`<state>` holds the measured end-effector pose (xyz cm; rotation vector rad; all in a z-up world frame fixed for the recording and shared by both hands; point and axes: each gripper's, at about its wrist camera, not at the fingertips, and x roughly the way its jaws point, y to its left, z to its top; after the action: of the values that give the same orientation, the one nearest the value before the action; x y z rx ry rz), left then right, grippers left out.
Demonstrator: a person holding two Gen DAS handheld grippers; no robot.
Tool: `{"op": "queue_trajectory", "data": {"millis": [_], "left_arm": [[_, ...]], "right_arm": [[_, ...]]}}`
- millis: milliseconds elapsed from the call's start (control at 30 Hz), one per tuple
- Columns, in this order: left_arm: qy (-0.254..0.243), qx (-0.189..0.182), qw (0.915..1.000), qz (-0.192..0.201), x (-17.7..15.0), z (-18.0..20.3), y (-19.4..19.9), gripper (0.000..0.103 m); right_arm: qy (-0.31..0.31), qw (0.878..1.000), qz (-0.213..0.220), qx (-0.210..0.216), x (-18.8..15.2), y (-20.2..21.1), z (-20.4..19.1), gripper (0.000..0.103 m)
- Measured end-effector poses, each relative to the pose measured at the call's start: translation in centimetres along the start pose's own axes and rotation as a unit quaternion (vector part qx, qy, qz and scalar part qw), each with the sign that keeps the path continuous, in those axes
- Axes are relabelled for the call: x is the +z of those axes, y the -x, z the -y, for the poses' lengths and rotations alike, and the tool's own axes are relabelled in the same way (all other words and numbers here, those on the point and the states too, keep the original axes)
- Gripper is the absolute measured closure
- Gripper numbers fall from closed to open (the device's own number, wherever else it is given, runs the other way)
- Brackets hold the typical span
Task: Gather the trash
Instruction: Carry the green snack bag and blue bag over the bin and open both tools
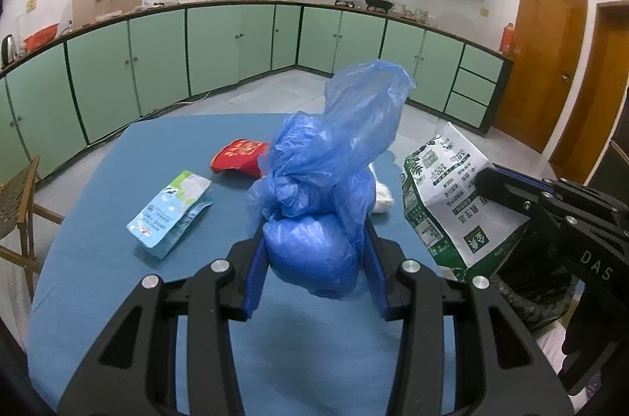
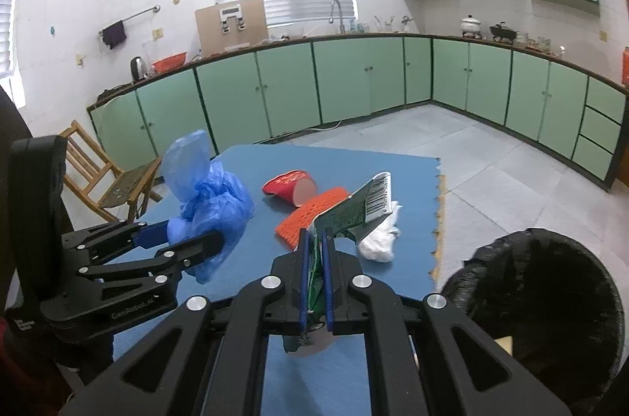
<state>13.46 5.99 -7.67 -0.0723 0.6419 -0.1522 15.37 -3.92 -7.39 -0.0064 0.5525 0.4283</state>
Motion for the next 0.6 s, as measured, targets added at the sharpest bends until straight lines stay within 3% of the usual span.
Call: {"op": "queue_trajectory", "data": {"millis": [600], "left_arm": [[-0.054, -0.078, 0.9955, 0.009, 0.9, 10.6, -2.7, 0.062]], "right_arm": [[-0.046, 0.994, 0.034, -0.095, -1.6, 7.5, 8.6, 0.097]]}}
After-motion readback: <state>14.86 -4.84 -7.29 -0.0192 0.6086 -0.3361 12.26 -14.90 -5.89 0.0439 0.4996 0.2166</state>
